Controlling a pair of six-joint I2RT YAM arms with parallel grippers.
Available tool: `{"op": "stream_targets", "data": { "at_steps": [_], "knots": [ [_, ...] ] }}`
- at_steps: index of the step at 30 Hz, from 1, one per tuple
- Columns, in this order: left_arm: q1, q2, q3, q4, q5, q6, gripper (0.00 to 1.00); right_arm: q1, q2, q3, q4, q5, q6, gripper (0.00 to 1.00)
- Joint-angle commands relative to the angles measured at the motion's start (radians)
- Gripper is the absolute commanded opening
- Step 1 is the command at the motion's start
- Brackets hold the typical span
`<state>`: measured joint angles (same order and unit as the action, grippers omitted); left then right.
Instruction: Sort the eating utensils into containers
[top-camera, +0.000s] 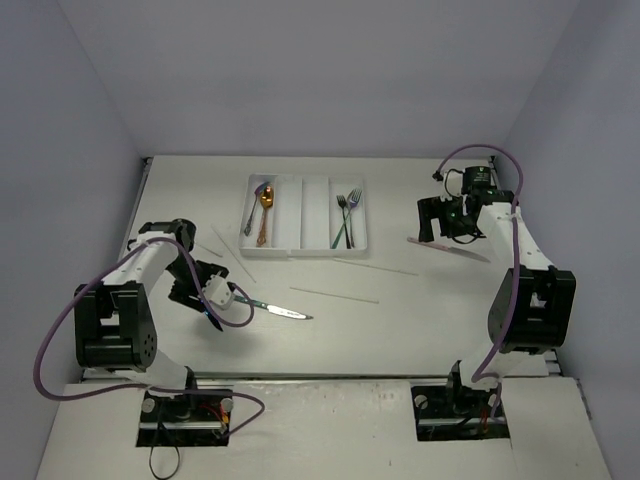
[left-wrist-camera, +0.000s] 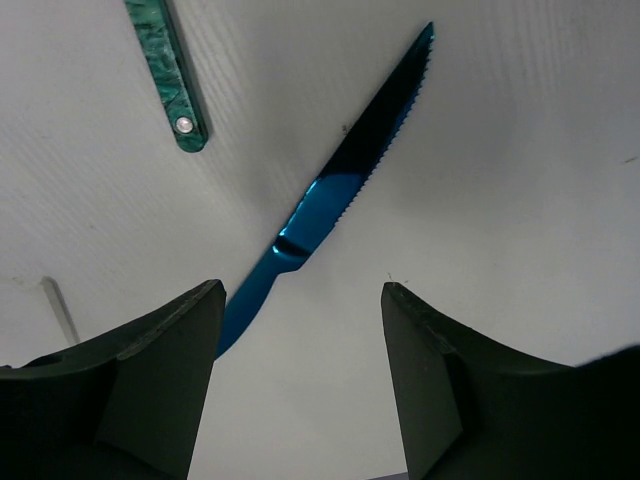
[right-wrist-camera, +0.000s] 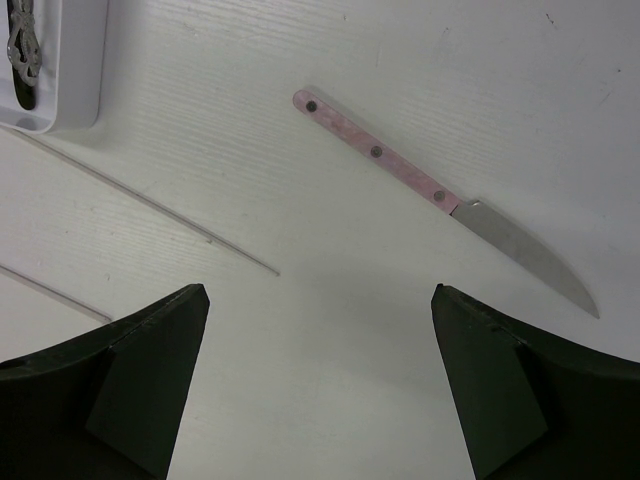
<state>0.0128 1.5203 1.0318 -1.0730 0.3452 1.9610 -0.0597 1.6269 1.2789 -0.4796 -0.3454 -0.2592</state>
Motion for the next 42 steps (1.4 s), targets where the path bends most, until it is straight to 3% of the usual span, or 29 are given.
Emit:
{"op": "stream_targets", "data": {
  "at_steps": [1, 10, 26, 35, 42],
  "knots": [
    [-0.004, 0.025, 0.040, 0.003, 0.026, 0.489, 0.59, -0.008, -0.006, 0.012, 0.012, 0.005, 0.001, 0.92],
    [-0.004, 0.128, 0.064, 0.048, -0.005, 0.558, 0.57, -0.008, 0.009, 0.023, 0.010, 0.010, 0.008, 0.92],
    [0.093, 0.228, -0.055, 0.329, -0.040, 0.774, 0.55, -0.008, 0.011, 0.042, -0.002, 0.025, 0.015, 0.92],
    [0.081, 0.216, -0.085, 0.335, -0.007, 0.769, 0.40, -0.008, 0.016, 0.056, -0.008, 0.022, 0.021, 0.92],
    [0.056, 0.198, -0.096, 0.285, -0.006, 0.681, 0.30, -0.008, 0.018, 0.056, -0.009, 0.008, 0.025, 0.91]
  ]
}}
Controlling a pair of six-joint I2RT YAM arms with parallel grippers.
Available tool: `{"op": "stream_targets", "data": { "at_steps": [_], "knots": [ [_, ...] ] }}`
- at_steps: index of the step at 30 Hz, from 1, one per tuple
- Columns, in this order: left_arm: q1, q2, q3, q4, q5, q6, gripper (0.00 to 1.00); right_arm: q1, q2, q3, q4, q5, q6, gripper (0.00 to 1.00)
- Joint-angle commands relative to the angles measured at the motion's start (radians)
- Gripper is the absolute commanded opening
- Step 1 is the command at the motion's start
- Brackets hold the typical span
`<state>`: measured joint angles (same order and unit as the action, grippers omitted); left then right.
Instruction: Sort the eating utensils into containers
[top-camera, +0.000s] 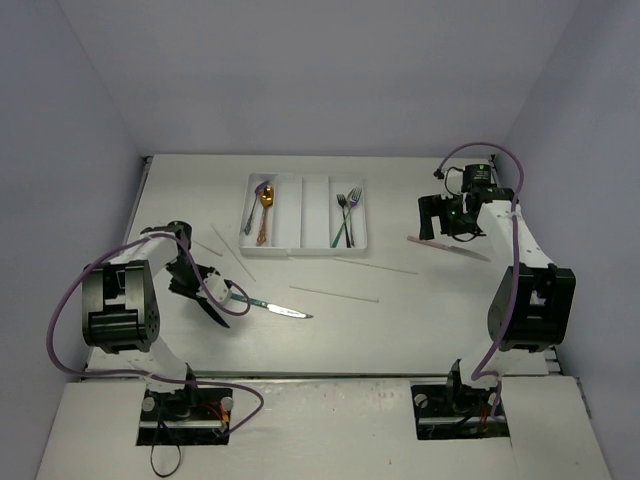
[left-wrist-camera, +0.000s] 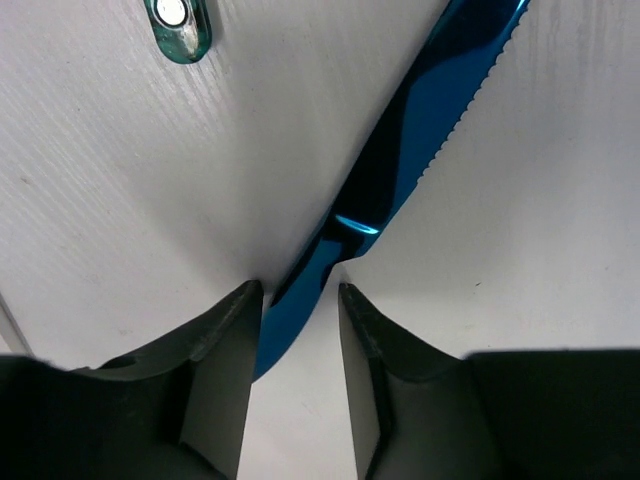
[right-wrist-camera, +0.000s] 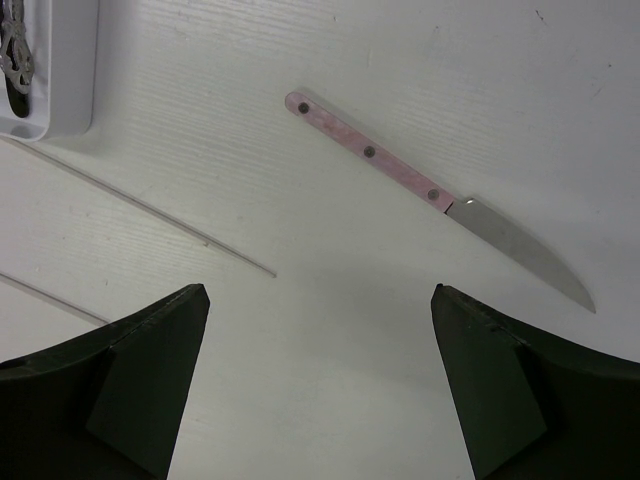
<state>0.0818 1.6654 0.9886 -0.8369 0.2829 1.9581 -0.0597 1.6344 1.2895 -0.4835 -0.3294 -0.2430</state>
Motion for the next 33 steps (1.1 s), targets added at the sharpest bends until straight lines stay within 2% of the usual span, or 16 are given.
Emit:
{"op": "stream_targets", "data": {
  "at_steps": [1, 6, 12, 18, 33],
  "knots": [
    [-0.013, 0.051, -0.053, 0.043, 0.058, 0.669, 0.28, -0.008, 0.009, 0.045, -0.006, -0.008, 0.008, 0.91],
    [-0.013, 0.038, -0.066, 0.024, 0.064, 0.596, 0.19, -0.008, 0.007, 0.041, -0.004, -0.007, 0.004, 0.91],
    [-0.019, 0.017, -0.082, -0.002, 0.067, 0.532, 0.14, -0.008, 0.012, 0.039, -0.004, -0.014, 0.005, 0.90],
    [-0.018, -0.033, -0.118, 0.001, 0.111, 0.533, 0.01, -0.008, 0.012, 0.035, -0.004, -0.015, 0.004, 0.90],
    [-0.017, -0.192, -0.120, -0.061, 0.246, 0.541, 0.00, -0.008, 0.016, 0.027, -0.005, -0.039, 0.008, 0.88]
  ]
}}
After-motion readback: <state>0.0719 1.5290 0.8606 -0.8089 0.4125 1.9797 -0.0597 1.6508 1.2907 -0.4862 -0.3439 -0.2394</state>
